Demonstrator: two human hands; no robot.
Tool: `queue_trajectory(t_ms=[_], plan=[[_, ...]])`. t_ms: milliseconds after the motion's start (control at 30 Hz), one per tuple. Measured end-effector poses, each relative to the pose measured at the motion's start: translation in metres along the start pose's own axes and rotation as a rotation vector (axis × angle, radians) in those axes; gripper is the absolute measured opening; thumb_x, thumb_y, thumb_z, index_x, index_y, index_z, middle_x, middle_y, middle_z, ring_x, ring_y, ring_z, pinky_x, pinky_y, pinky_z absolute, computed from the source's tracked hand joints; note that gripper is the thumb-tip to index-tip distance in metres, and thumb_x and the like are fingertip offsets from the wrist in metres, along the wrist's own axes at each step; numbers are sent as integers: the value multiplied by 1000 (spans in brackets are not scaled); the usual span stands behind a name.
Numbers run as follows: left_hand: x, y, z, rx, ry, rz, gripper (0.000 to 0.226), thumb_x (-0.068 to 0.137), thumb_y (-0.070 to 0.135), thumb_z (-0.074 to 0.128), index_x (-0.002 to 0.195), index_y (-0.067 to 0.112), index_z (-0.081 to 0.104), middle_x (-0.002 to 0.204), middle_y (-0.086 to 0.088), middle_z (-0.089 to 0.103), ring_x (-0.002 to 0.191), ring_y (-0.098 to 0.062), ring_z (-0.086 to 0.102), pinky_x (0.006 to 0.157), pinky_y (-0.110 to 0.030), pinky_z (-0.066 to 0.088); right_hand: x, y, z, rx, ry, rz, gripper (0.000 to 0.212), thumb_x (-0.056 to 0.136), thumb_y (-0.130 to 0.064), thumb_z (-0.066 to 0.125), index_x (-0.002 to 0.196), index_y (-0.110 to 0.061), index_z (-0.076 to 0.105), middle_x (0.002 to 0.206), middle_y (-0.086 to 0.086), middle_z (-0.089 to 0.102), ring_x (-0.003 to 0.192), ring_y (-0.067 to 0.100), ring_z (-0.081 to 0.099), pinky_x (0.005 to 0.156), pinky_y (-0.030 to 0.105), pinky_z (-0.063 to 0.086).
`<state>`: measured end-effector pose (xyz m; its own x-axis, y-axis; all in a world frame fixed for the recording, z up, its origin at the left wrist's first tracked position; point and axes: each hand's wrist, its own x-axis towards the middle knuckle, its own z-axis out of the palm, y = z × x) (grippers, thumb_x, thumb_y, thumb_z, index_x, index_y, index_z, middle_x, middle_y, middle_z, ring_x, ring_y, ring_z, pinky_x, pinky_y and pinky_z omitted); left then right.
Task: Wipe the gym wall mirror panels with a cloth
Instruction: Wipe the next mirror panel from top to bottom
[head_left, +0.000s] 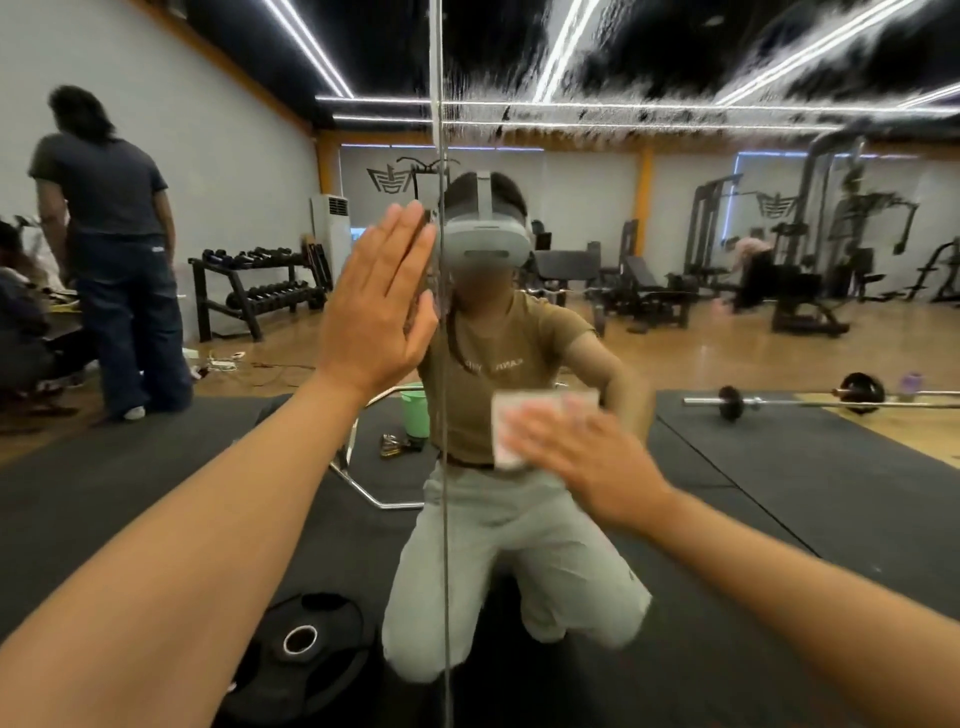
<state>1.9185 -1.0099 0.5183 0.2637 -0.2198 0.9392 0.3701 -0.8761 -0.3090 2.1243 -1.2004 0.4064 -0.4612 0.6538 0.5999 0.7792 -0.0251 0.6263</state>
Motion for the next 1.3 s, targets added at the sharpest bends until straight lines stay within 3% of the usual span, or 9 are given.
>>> queue_trajectory(t_ms=[167, 267, 367, 567, 700, 867, 1000, 1167, 1300], plan=[[1, 3, 2, 8, 24, -13, 56, 94, 13, 48, 147, -4, 39, 155, -21, 34, 146, -34, 27, 120, -51, 24, 59, 93, -64, 18, 359, 574, 63, 96, -3, 49, 155, -16, 30, 163, 7, 23, 151, 21, 16, 123, 44, 10], [1, 6, 2, -11, 17, -39, 56, 93, 13, 51, 146, -3, 39, 155, -21, 34, 146, -35, 27, 119, -54, 24, 58, 80, -57, 134, 478, 692, 59, 99, 0, 41, 155, -11, 28, 164, 10, 18, 152, 26, 12, 123, 39, 6], [4, 14, 1, -17, 17, -101, 56, 95, 17, 50, 146, -3, 40, 155, -20, 34, 147, -33, 24, 123, -45, 17, 8, 26, -11, 178, 386, 538, 68, 91, 9, 46, 154, -10, 29, 163, 11, 20, 151, 30, 16, 122, 43, 10], [8, 33, -2, 23, -2, -185, 59, 96, 29, 48, 144, -4, 41, 154, -22, 35, 146, -35, 26, 119, -52, 24, -145, -44, 49, -111, -228, -121, 85, 76, -17, 44, 157, -17, 21, 165, 1, 17, 151, 21, 14, 124, 41, -3], [11, 41, -4, 54, -48, -249, 64, 97, 37, 44, 146, -4, 39, 157, -20, 31, 148, -31, 22, 120, -52, 22, -142, -13, 35, -95, -265, -237, 74, 85, -18, 45, 156, -17, 24, 164, -1, 19, 150, 17, 19, 124, 40, 1], [11, 49, -2, 62, -59, -296, 69, 96, 38, 44, 149, -4, 32, 160, -19, 25, 150, -30, 15, 122, -51, 18, -66, 64, -25, 58, 133, 203, 62, 92, -2, 52, 151, -13, 38, 159, 7, 31, 148, 23, 26, 119, 46, 25], [10, 53, 3, 62, -59, -331, 72, 96, 41, 43, 151, -3, 27, 162, -17, 19, 152, -29, 10, 125, -42, 8, -4, 134, -75, 105, 417, 631, 48, 105, -14, 35, 152, -8, 35, 160, 11, 27, 149, 27, 22, 121, 46, 19], [8, 52, 9, 90, -18, -318, 72, 97, 40, 41, 152, -4, 24, 163, -17, 16, 152, -30, 8, 125, -45, 8, -27, 111, -50, 149, 510, 827, 52, 100, -9, 36, 152, -4, 32, 161, 13, 22, 150, 29, 19, 122, 32, 6], [6, 50, 14, 122, 18, -284, 71, 96, 36, 43, 151, -6, 25, 161, -20, 19, 151, -34, 12, 124, -48, 10, -133, 16, 11, 320, 366, 939, 53, 104, -19, 31, 156, -13, 23, 166, 3, 11, 152, 27, 14, 123, 42, 9]])
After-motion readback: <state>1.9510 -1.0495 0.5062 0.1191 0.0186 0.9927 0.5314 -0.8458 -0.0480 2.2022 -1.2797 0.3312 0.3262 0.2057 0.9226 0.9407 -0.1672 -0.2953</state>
